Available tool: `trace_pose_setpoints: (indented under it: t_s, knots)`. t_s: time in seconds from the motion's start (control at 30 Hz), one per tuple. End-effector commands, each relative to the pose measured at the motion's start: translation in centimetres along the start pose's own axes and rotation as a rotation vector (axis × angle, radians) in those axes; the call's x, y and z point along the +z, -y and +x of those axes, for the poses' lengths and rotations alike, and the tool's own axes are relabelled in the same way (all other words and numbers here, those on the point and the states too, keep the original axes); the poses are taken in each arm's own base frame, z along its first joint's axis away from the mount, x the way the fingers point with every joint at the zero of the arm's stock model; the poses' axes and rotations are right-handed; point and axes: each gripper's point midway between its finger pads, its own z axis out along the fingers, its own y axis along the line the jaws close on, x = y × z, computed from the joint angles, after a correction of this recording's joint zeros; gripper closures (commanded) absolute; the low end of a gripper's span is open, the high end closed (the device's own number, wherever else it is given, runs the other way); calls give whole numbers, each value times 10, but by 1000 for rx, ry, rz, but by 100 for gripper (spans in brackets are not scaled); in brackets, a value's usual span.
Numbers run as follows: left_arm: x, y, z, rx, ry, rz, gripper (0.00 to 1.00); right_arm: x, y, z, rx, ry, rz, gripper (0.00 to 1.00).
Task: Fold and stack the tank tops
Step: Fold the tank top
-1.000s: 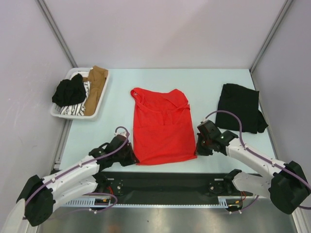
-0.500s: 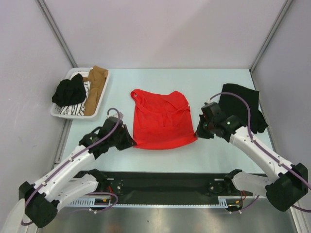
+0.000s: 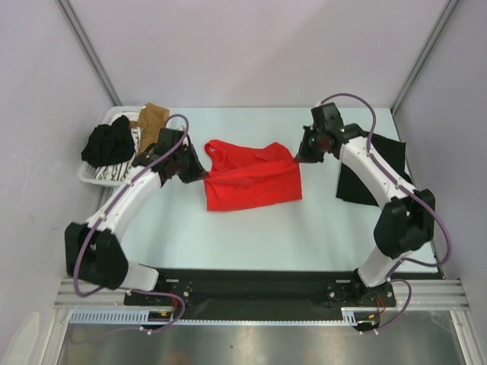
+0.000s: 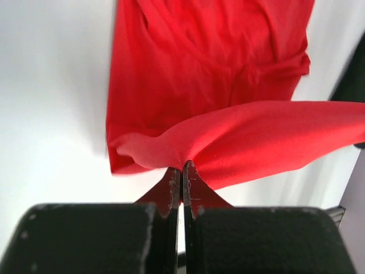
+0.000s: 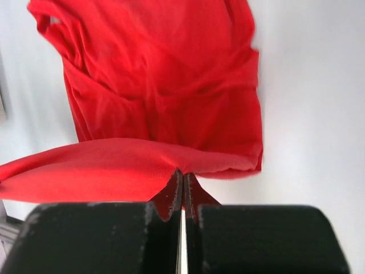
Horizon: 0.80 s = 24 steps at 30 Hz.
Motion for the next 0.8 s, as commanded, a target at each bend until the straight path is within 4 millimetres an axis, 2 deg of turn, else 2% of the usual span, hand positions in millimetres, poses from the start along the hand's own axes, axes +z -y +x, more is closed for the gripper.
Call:
trace_pose_setpoints:
  t_s: [0.0, 0.1, 0.17, 0.2, 0.27, 0.33, 0.37, 0.43, 0.67, 0.77]
  knots:
    - [19, 9, -34, 20, 15, 45, 99, 8, -13, -40, -21, 43, -54, 100]
    - [42, 8, -50, -5, -9, 48, 100, 27, -12, -60, -8, 35, -53, 100]
    - [50, 11, -65, -15, 4, 63, 100, 35, -11, -69, 1, 31, -56, 100]
    - [62, 5, -66, -27, -16, 48, 100, 45, -12, -76, 4, 26, -57, 100]
    - [69, 5, -79, -41, -3, 57, 100, 52, -9, -82, 14, 21, -51, 100]
    - [82, 0, -83, -60, -27, 50, 100, 63, -6, -92, 26, 21, -52, 100]
    - [84, 3, -92, -59, -17, 61, 100, 66, -4, -93, 32, 16, -50, 100]
    - [93, -2, -96, -68, -35, 50, 100, 72, 1, -100, 42, 16, -48, 100]
    - [95, 2, -124, -82, 10, 59, 99, 90, 7, -121, 65, 31, -68, 100]
    - [103, -2, -133, -96, 14, 42, 94, 103, 6, -134, 73, 45, -96, 97]
